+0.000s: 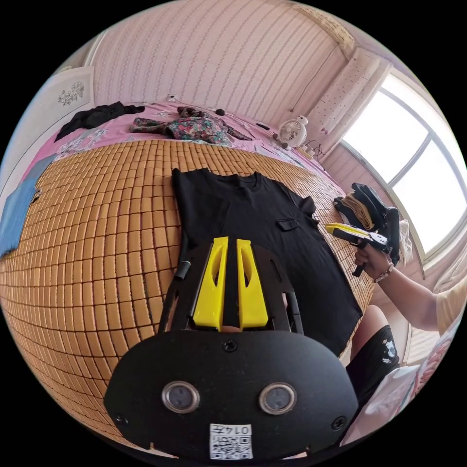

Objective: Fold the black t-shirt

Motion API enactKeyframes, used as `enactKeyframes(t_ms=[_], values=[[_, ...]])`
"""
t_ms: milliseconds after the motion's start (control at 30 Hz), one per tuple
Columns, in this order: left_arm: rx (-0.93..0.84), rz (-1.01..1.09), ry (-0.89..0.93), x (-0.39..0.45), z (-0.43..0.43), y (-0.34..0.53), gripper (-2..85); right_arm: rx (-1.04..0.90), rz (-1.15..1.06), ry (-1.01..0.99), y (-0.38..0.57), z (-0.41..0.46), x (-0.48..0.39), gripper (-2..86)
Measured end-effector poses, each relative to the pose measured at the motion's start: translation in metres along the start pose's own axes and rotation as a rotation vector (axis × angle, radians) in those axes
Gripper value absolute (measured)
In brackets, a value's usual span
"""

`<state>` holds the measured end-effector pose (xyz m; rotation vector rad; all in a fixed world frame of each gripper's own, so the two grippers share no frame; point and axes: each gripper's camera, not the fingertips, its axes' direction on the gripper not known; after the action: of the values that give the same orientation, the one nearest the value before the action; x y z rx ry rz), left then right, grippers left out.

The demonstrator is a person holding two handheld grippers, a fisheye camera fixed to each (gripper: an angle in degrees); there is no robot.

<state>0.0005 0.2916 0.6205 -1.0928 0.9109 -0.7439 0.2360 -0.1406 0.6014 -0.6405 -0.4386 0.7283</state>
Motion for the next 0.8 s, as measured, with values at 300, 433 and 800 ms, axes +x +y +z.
enactKeyframes(t_ms=[300,433,800], values=[[-0.174,0.312,-0.021,0.145,0.133,-0.085,4.4,0.041,0.302,-0.069,-0.018,0.006,0.087,4.9],[-0.237,0.350,0.026,0.193,0.192,-0.114,4.9,0.031,0.360,-0.155,-0.025,0.017,0.106,3.0],[-0.226,0.486,-0.044,0.327,0.337,-0.166,3.0,-0.021,0.291,-0.128,-0.029,0.009,0.112,0.8]])
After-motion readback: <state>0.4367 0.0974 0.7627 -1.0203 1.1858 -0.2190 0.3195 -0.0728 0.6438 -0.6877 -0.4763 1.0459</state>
